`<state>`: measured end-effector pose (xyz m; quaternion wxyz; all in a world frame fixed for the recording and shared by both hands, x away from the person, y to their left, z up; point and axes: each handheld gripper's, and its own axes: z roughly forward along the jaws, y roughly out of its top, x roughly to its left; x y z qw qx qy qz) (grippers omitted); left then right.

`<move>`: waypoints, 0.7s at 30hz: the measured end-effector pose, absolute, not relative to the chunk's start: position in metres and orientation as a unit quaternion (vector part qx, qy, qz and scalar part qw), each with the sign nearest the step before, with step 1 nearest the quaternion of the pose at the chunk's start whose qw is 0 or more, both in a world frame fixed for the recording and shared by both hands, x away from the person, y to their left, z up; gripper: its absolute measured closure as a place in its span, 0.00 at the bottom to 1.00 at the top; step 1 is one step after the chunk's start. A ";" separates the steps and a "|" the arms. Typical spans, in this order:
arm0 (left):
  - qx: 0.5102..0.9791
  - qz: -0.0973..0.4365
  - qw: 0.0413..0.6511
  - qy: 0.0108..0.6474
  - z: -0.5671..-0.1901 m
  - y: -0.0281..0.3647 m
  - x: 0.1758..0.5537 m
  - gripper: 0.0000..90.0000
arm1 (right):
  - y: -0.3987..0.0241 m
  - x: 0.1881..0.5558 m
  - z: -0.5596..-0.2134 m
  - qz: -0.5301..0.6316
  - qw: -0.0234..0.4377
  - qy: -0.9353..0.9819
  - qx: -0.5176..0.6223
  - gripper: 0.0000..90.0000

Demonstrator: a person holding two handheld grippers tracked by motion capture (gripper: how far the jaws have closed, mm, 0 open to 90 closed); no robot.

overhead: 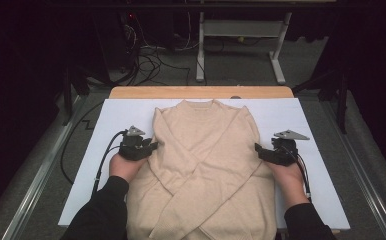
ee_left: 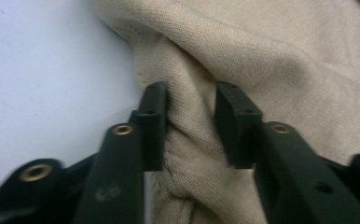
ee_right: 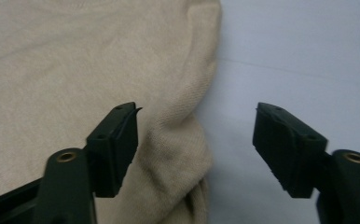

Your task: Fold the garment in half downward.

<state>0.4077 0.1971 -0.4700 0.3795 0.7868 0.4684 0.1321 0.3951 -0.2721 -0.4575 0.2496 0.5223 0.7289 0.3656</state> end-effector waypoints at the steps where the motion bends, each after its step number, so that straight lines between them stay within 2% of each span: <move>1: 0.785 0.129 0.379 0.473 -0.470 0.200 0.408 0.82 | -0.271 0.399 -0.460 0.360 0.243 0.731 0.526 0.42; 4: 0.779 0.118 0.380 0.484 -0.469 0.209 0.407 0.88 | -0.269 0.404 -0.467 0.351 0.218 0.740 0.530 0.53; 7: 0.767 0.099 0.391 0.500 -0.472 0.220 0.404 0.89 | -0.268 0.403 -0.470 0.347 0.207 0.749 0.524 0.76; 9: 0.760 0.092 0.397 0.507 -0.475 0.226 0.402 0.89 | -0.268 0.400 -0.468 0.343 0.212 0.752 0.521 0.87; 14: 0.748 0.082 0.416 0.511 -0.481 0.240 0.391 0.90 | -0.274 0.389 -0.466 0.340 0.220 0.755 0.516 0.90; 21: 0.757 0.079 0.424 0.491 -0.478 0.246 0.372 0.90 | -0.287 0.363 -0.468 0.353 0.218 0.753 0.510 0.91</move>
